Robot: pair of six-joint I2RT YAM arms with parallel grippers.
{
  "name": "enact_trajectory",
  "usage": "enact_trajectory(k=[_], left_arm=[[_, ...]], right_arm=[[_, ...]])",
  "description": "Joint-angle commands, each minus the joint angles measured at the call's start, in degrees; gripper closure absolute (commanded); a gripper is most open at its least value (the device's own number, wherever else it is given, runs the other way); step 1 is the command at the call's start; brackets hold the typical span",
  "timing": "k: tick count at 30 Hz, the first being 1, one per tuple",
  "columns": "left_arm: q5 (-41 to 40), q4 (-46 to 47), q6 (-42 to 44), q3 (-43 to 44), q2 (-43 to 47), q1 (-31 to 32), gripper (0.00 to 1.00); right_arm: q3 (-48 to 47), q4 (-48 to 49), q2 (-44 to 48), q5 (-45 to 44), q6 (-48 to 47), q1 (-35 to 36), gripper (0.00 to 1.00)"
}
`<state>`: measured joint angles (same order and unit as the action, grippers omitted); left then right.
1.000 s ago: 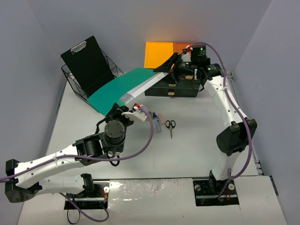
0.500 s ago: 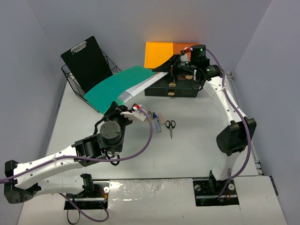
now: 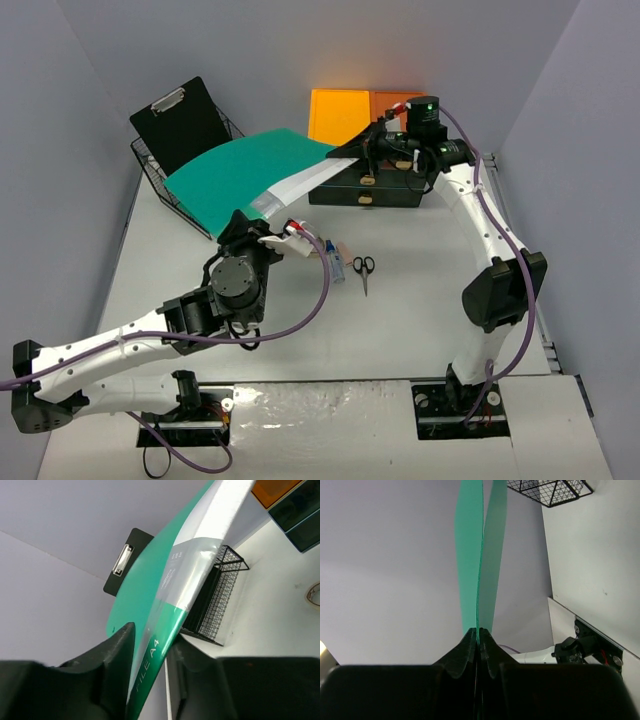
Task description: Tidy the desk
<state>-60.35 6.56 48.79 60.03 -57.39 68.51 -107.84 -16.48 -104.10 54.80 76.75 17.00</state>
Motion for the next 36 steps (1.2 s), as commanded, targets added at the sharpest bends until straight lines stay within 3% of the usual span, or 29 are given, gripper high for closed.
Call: enact_trajectory(k=[1, 9, 16, 20, 23, 26, 36], left_arm=[[0.0, 5.1, -1.6, 4.1, -2.4, -0.2, 0.60], [0.6, -0.8, -3.4, 11.1, -12.3, -0.3, 0.51], [-0.6, -3.3, -5.8, 18.5, -19.9, -0.5, 0.51], [-1.9, -4.5, -6.5, 21.0, -22.6, -0.7, 0.61], [-3.9, -8.8, -8.6, 23.2, -24.0, -1.5, 0.81], [-6.5, -12.1, -10.7, 24.8, -24.9, -2.0, 0.95], [-14.6, -21.6, -15.9, 27.7, -25.1, -2.3, 0.97]], right_arm=[[0.3, 3.5, 6.2, 3.6, -2.1, 1.9, 1.00], [4.2, 3.4, 9.7, 2.5, -4.2, 2.7, 1.00], [4.9, 3.3, 11.6, 1.2, -4.7, 4.1, 1.00], [7.2, 3.3, 13.1, 0.8, -4.9, 4.3, 1.00], [7.9, 3.3, 13.8, 0.6, -5.3, 4.3, 1.00], [8.4, 3.3, 14.2, 0.1, -5.5, 4.3, 1.00], [9.1, 3.2, 13.9, -0.8, -6.5, 4.1, 1.00]])
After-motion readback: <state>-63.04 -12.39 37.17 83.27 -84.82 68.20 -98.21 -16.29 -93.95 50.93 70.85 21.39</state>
